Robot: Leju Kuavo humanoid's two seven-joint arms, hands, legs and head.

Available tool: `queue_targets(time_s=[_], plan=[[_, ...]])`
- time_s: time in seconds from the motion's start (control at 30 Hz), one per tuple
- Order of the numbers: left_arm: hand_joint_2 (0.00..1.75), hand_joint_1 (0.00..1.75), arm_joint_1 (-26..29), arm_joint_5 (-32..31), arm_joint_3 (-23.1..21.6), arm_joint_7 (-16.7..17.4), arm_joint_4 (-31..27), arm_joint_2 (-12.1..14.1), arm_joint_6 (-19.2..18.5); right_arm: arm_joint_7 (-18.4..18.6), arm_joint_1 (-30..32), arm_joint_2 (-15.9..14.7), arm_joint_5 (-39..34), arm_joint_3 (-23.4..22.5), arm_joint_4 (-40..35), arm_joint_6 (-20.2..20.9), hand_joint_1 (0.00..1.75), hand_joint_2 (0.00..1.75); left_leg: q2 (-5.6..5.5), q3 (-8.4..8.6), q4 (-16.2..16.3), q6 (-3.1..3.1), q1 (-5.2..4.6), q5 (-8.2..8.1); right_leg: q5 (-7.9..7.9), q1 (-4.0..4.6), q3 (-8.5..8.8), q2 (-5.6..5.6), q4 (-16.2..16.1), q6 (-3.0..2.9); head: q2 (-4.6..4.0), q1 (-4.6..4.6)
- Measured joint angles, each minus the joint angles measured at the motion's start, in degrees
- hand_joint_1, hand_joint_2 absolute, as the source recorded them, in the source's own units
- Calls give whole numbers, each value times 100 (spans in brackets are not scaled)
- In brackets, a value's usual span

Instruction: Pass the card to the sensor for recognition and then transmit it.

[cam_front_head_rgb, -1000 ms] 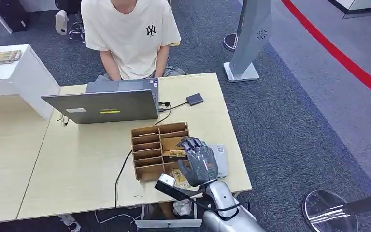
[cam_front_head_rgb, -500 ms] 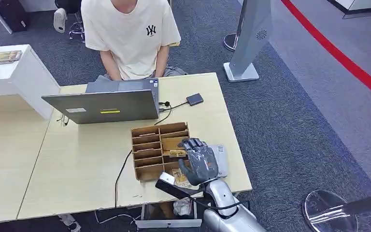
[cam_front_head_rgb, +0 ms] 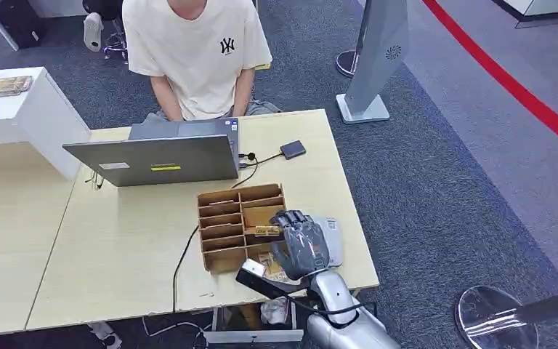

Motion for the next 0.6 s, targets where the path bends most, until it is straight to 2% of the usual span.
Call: queue_targets(time_s=[0.17, 0.23, 0.27, 0.3, 0.33, 0.37, 0.4, 0.43, 0.6], plan=[[0, 0, 0, -13, 2, 2, 0, 0, -2, 13, -36, 0, -4, -13, 68, 2, 75, 175, 0, 0, 0, 0, 0, 0, 1, 0, 0, 0, 0, 1, 0, 0], [0, 0, 0, -17, 2, 2, 0, 0, -9, 17, -50, 0, -4, -13, 96, 2, 103, 175, 0, 0, 0, 0, 0, 0, 1, 0, 0, 0, 0, 1, 0, 0], [0, 0, 0, -24, 2, 4, 0, 0, -13, 17, -57, 0, -4, -13, 109, 2, 103, 175, 0, 0, 0, 0, 0, 0, 1, 0, 0, 0, 0, 1, 0, 0], [0, 0, 0, -33, 2, 4, 0, 0, -17, 15, -66, 0, -4, -13, 122, 2, 131, 175, 0, 0, 0, 0, 0, 0, 1, 0, 0, 0, 0, 1, 0, 0], [0, 0, 0, -44, 2, 7, 0, 0, -17, 15, -73, 0, -4, -13, 133, 2, 140, 175, 0, 0, 0, 0, 0, 0, 1, 0, 0, 0, 0, 1, 0, 0], [0, 0, 0, -52, 2, 7, 0, 0, -26, 15, -82, 0, -4, -13, 148, 2, 140, 175, 0, 0, 0, 0, 0, 0, 1, 0, 0, 0, 0, 1, 0, 0], [0, 0, 0, -63, 2, 7, 0, 0, -35, 13, -91, 0, -4, -13, 155, 2, 161, 175, 0, 0, 0, 0, 0, 0, 1, 0, 0, 0, 0, 1, 0, 0], [0, 0, 0, -66, 2, 9, 0, 0, -35, 13, -101, 0, -4, -13, 166, 2, 171, 175, 0, 0, 0, 0, 0, 0, 1, 0, 0, 0, 0, 1, 0, 0], [0, 0, 1, -66, 7, 9, 0, 0, -35, 11, -152, 7, -4, -13, 186, 7, 175, 175, 0, 0, 0, 0, 0, 0, 1, 0, 0, 0, 0, 1, 0, 0]])
